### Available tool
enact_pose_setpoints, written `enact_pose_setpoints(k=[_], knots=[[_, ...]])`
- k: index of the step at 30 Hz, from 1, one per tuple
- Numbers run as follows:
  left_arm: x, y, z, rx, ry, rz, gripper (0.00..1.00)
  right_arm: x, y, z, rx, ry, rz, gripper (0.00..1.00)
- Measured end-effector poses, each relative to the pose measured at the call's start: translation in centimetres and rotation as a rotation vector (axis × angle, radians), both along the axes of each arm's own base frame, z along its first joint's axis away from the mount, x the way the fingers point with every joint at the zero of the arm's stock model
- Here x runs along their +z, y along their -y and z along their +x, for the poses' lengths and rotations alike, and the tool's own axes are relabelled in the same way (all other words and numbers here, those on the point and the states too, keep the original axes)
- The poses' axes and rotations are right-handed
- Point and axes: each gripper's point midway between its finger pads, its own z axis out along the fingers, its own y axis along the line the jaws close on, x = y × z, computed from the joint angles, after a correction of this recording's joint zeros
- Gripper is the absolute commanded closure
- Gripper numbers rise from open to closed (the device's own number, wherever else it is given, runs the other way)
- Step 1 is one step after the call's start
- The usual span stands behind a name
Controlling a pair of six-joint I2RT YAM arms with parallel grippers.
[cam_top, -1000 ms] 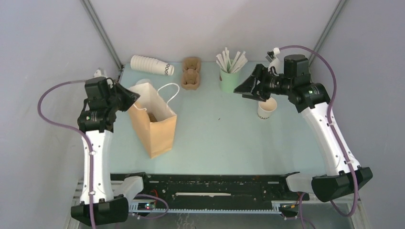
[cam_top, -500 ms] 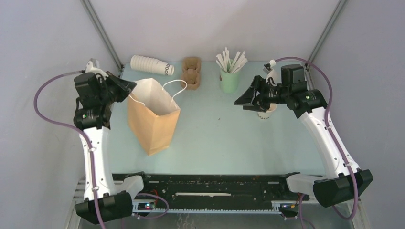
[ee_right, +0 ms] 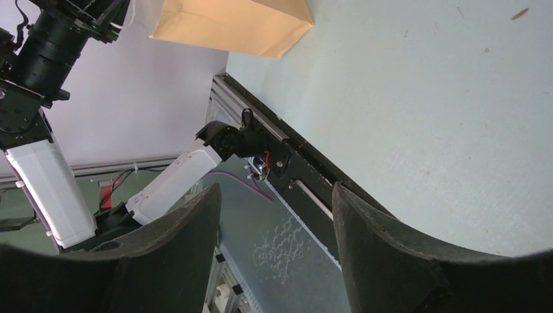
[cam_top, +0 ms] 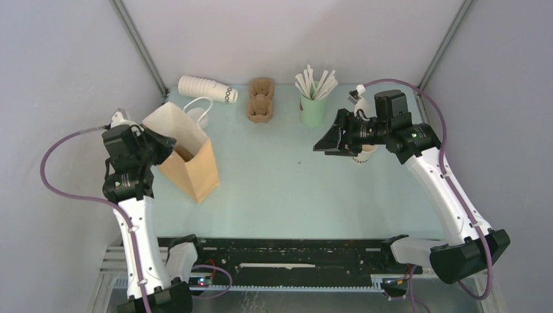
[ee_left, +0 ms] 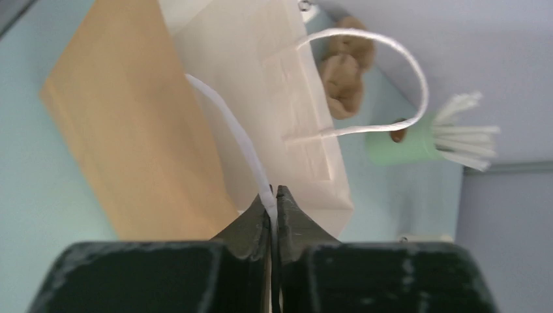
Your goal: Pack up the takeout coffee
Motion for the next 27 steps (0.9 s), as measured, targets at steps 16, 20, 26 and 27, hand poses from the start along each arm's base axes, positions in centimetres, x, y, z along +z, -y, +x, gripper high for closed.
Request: enact_pose_setpoints(k=[16, 20, 26, 27], knots=[[4.0, -4.3, -6.3, 0.315, -0.082, 0.164, 0.11, -0.6, 0.3, 0.1, 0.005, 0.030, -0.039, 0.27], [8.5, -0.9, -5.6, 0.188, 0.004, 0.222, 0.12, -0.8, 0.4, 0.2, 0.000, 0.032, -0.050, 0.27], [12.8, 7.9, -1.2, -0.085, 0.058, 0.350, 0.12, -1.0, 1.1, 0.5, -0.028, 0.028, -0.060, 0.27], [12.6, 9.3, 0.4, -0.111, 0.043, 0.386, 0.12, -1.0, 1.3, 0.6, -0.034, 0.029, -0.064, 0.27]])
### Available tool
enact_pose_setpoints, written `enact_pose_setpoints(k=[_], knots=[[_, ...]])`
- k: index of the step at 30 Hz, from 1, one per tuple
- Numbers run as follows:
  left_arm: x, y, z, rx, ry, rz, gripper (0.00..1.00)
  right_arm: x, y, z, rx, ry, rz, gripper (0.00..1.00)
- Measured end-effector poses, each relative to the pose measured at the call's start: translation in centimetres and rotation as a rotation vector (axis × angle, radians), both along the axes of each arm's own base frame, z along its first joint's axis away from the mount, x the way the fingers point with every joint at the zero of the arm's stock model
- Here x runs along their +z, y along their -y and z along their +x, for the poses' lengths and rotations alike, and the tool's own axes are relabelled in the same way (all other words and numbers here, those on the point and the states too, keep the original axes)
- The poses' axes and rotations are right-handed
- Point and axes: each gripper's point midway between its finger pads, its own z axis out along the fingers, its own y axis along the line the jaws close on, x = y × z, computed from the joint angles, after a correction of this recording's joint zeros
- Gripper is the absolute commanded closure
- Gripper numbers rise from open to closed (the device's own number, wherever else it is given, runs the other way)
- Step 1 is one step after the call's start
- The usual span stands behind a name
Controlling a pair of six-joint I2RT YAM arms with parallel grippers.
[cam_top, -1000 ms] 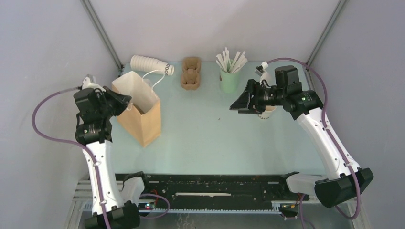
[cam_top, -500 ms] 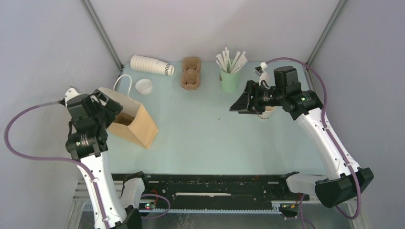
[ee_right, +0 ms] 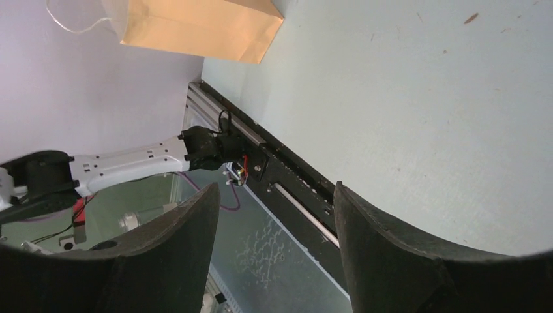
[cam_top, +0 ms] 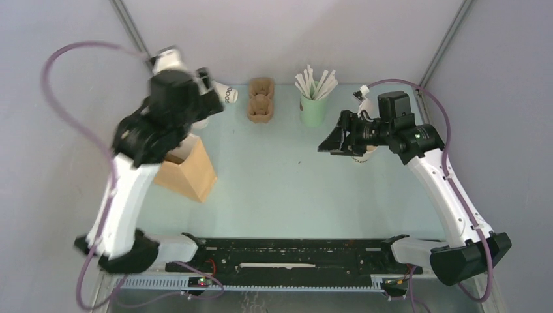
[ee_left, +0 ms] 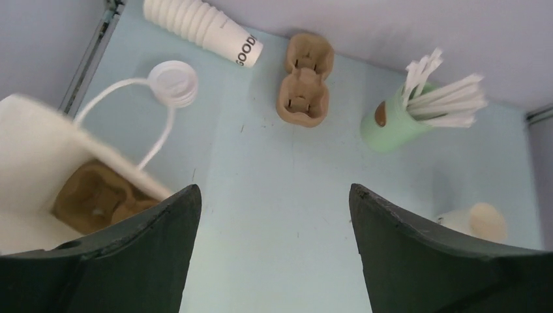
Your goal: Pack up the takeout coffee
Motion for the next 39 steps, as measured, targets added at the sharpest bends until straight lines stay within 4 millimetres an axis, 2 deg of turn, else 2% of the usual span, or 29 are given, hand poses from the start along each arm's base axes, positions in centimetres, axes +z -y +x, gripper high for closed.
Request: enact_pose_setpoints(k=[2, 4, 6, 9, 12, 14, 16, 20, 23, 26, 30, 35, 39], knots=[[-1.4, 2.7, 3.1, -0.035, -0.050, 0.067, 0.13, 0.1, 0.4, 0.0, -0.013, 0.012, -0.008, 0.27], [-4.1, 5.3, 6.5, -0.067, -0.116, 0.134, 0.13, 0.2, 0.7, -0.2, -0.021, 0.025, -0.017, 0.27], [-9.0, 7.9, 10.2, -0.100, -0.220, 0.216, 0.15, 0.4, 1.1, -0.5, -0.027, 0.037, -0.029, 0.27], [-15.8, 10.2, 13.3, -0.146, -0.373, 0.316, 0.16, 0.3, 1.5, -0.9, -0.031, 0.054, -0.049, 0.26], [-20.7, 11.8, 14.7, -0.194, -0.494, 0.367, 0.23, 0.1, 1.8, -0.8, -0.038, 0.061, -0.071, 0.26], [-22.6, 12.2, 13.9, -0.225, -0.553, 0.370, 0.24, -0.1, 1.9, -0.7, -0.040, 0.063, -0.080, 0.26], [-23.8, 12.2, 12.2, -0.253, -0.589, 0.368, 0.23, -0.3, 2.0, -0.6, -0.041, 0.062, -0.085, 0.26], [-28.3, 10.9, 5.8, -0.323, -0.721, 0.365, 0.22, -0.6, 2.4, 0.0, -0.060, 0.050, -0.090, 0.26], [-31.3, 10.0, 3.3, -0.347, -0.801, 0.377, 0.21, -0.9, 2.5, 0.2, -0.066, 0.043, -0.091, 0.26], [-34.2, 8.5, 2.5, -0.327, -0.857, 0.373, 0.19, -1.3, 2.5, 0.1, -0.063, 0.030, -0.092, 0.26], [-36.8, 4.9, 2.0, -0.248, -0.923, 0.369, 0.18, -1.5, 2.4, -0.1, -0.057, 0.024, -0.092, 0.26], [-38.6, 0.4, 2.2, -0.135, -0.958, 0.362, 0.15, -1.5, 2.1, -0.3, -0.046, 0.024, -0.092, 0.26], [-38.6, -2.5, 2.4, -0.061, -0.969, 0.380, 0.12, -1.5, 2.0, -0.5, -0.038, 0.025, -0.092, 0.26]])
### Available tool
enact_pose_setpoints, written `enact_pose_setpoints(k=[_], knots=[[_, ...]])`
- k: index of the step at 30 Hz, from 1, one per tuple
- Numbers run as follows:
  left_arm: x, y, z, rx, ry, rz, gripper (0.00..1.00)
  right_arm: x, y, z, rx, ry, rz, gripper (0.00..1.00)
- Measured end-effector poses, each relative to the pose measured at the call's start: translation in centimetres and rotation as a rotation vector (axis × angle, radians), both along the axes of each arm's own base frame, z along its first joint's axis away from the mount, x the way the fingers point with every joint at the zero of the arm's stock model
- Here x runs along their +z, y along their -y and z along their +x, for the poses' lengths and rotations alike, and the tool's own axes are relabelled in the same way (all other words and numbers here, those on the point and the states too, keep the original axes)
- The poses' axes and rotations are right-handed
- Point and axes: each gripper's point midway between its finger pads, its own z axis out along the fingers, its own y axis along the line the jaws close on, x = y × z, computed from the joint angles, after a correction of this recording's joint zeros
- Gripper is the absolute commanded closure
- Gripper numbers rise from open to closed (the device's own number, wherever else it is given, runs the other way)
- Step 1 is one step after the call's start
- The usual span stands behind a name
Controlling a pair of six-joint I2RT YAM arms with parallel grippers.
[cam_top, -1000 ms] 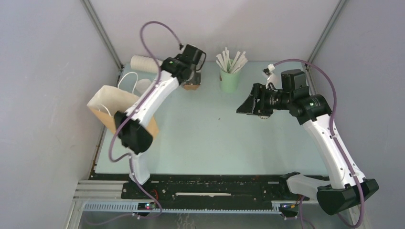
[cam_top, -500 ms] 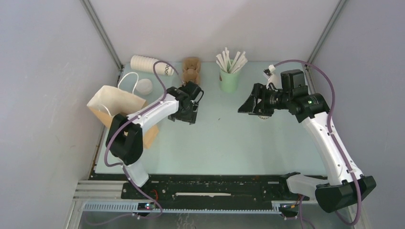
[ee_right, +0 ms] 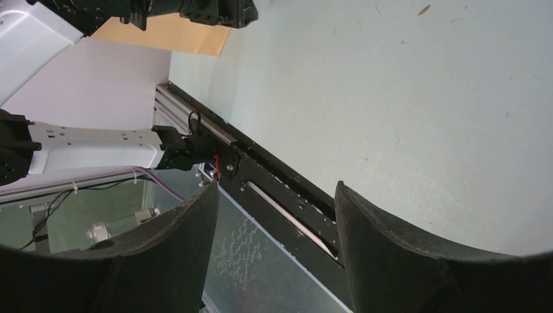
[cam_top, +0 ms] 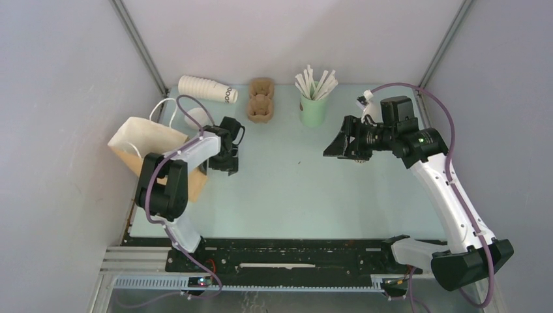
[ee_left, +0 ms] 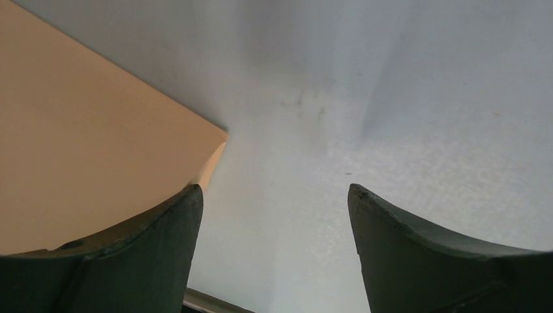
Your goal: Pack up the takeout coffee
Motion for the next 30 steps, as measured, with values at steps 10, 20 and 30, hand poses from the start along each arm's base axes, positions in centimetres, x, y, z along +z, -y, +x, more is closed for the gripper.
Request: enact_pose_setpoints(k=[10, 20, 30], knots=[[2.6, -0.9, 2.3, 0.017, 0.044, 0.012, 0.13, 0.0, 0.0, 0.0, 0.003, 0.002, -0.003, 0.26], [8.5, 4.2, 18.7, 0.021, 0.333, -0.074, 0.40, -1.2, -0.2, 0.5, 0.005, -0.039, -0.020, 0.28], [5.7, -3.1, 20.9, 0.052, 0.250, 0.167, 0.39, -3.9, -0.7, 1.5, 0.011, -0.145, -0.051, 0.30]])
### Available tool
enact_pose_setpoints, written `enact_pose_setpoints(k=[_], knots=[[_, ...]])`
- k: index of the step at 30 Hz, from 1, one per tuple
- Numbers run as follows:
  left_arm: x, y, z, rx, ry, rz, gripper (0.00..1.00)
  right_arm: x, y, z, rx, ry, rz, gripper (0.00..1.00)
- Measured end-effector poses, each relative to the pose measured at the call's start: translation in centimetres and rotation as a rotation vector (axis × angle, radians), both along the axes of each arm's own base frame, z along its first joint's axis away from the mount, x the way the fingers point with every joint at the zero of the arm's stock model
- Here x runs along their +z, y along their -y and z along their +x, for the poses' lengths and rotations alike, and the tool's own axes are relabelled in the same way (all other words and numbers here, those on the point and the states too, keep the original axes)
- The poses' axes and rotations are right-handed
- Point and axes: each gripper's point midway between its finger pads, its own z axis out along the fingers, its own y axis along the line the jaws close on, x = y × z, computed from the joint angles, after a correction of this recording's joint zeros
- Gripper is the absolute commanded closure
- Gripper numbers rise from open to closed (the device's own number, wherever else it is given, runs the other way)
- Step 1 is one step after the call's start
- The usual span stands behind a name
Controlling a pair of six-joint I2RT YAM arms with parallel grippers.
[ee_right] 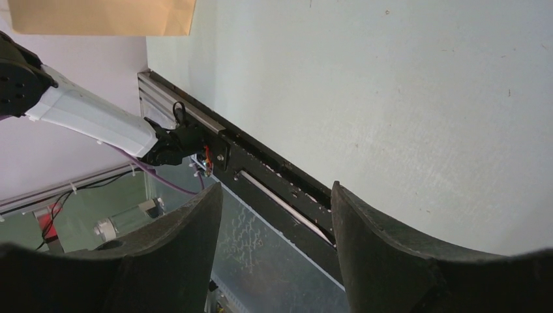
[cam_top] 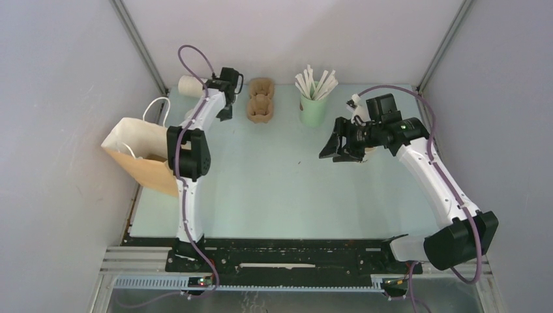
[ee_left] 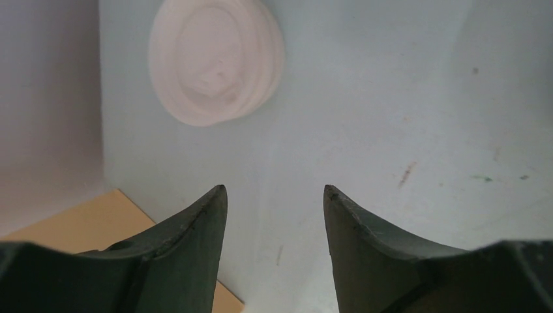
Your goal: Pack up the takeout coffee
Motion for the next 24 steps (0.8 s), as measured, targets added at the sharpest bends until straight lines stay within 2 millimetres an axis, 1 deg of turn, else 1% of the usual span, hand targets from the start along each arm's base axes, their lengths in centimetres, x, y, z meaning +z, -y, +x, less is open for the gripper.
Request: enact_pose_setpoints(k=[3, 6, 12, 16, 22, 24], knots=[[0.3, -1.6, 0.5, -0.004, -0.003, 0.015, 0.35, -0.7, -0.2, 0.2, 0.006, -0.028, -0.005, 0.31], [0.5, -2.9, 1.0, -0.014, -0.004, 0.012, 0.35, -1.3, -0.4, 0.5, 0.009, -0.050, -0.009, 0.31], [0.2, -4.7, 2.4, -0.028, 0.002, -0.028, 0.44, -2.3, -0.6, 0.8, 0.011, -0.083, -0.016, 0.32], [-0.5, -5.4, 2.9, -0.040, -0.008, -0.038, 0.50, -2.6, -0.6, 0.9, 0.011, -0.093, -0.019, 0.32], [-2.0, -5.4, 3.2, -0.053, -0.032, -0.052, 0.51, -3.0, -0.7, 1.1, 0.014, -0.109, -0.022, 0.32], [-2.3, -5.4, 3.2, -0.060, -0.041, -0.055, 0.57, -3.2, -0.7, 1.1, 0.014, -0.116, -0.024, 0.32]])
